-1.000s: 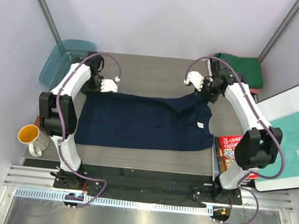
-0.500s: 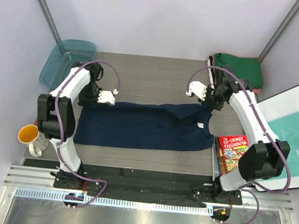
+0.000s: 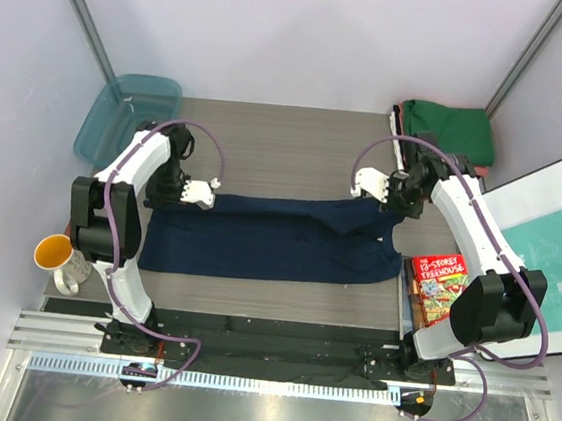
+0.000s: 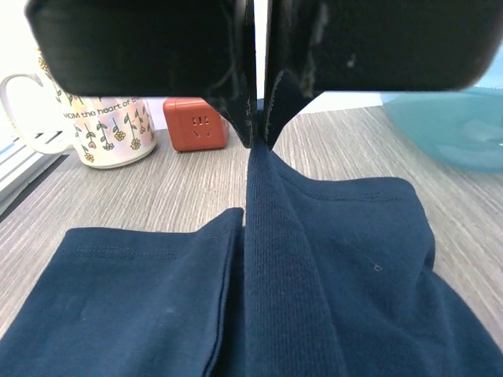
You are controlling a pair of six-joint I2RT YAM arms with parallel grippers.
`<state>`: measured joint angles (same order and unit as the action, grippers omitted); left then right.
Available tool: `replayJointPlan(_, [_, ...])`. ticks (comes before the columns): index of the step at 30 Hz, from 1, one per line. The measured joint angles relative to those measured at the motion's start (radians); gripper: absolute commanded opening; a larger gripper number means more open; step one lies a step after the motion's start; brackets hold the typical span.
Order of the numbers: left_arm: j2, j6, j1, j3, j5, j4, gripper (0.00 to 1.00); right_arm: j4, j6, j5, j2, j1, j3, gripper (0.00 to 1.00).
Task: Fold and stack the t-shirts
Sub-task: Fold the tshirt
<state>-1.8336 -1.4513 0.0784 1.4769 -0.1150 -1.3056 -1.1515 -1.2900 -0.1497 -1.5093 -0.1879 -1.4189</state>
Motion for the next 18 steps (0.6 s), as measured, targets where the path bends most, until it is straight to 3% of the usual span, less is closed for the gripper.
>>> replayJointPlan(18, [-0.039, 0.000, 0.008, -0.036, 0.010, -0.012, 0.00, -0.107, -0.018, -0.008, 0.000, -0.037, 0.076, 0.01])
